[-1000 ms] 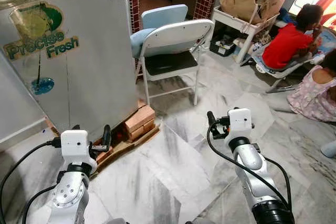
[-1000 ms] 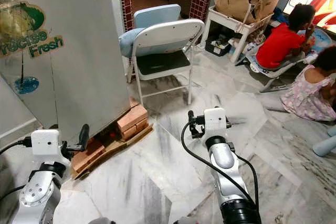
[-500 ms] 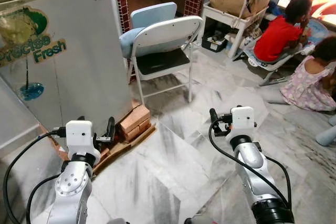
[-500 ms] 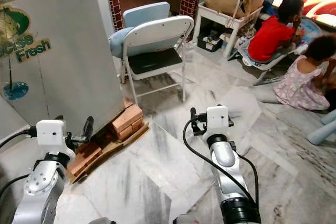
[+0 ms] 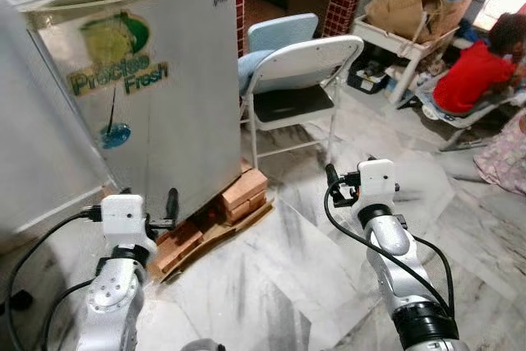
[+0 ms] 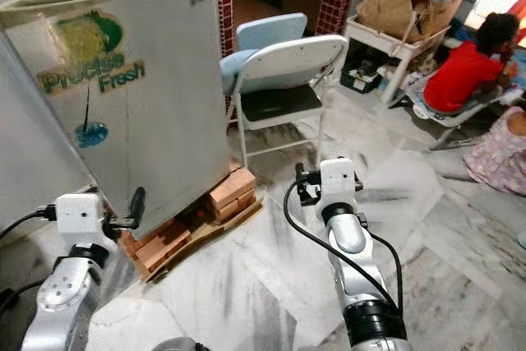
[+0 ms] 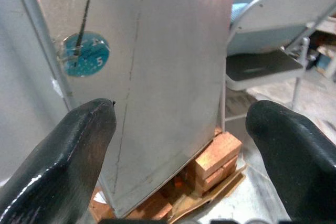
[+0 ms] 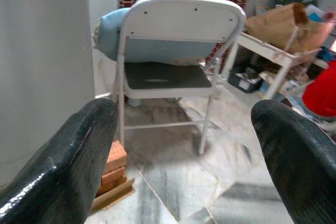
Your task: Restocking fridge
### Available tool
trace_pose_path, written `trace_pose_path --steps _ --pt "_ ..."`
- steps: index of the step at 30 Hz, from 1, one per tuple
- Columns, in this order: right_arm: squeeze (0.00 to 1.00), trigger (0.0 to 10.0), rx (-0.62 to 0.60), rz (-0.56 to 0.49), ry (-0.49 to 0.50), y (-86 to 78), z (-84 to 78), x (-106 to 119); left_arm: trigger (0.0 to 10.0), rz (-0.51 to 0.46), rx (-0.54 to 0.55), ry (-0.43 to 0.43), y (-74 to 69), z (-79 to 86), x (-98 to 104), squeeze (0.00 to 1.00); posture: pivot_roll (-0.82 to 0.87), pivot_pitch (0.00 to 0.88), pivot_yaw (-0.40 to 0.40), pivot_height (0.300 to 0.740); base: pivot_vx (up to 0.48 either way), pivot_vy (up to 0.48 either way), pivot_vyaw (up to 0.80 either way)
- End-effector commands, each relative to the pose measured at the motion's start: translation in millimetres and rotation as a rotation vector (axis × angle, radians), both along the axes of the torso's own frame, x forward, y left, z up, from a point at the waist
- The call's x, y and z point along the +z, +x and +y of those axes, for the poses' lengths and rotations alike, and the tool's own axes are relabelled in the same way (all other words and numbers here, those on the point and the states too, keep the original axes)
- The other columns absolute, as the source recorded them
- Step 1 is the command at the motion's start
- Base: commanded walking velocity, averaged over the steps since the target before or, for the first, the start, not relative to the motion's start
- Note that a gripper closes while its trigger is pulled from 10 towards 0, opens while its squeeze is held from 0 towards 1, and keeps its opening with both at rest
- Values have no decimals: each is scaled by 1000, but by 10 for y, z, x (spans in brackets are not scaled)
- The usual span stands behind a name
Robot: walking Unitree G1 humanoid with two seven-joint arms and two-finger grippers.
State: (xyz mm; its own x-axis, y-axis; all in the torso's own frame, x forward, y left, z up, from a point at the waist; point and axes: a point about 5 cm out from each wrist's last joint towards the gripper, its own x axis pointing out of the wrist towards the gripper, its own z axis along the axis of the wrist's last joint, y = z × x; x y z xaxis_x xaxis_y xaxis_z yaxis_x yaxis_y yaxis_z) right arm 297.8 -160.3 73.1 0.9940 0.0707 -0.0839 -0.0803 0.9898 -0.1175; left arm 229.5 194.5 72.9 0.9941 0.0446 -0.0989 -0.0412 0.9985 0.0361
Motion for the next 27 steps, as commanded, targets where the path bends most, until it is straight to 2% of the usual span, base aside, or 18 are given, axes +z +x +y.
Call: trace_pose_path --steps 1,10,17,27 --pt "0 10000 -15 11 -12 -7 -72 -24 10000 8 -15 -7 -2 -53 -21 0 10 0 0 740 0 480 0" --pt "0 10000 -27 13 -19 11 -111 -21 10000 -2 -25 5 30 -52 -10 0 11 0 -7 740 0 480 0" --pt "0 10000 -25 11 -18 19 -91 -21 10000 -8 -52 -19 69 -86 10 0 19 0 -22 740 0 480 -447" --pt "0 10000 -32 17 -24 -7 -117 -41 10000 -4 -54 -29 40 -156 -34 0 1 0 -11 740 0 480 -511"
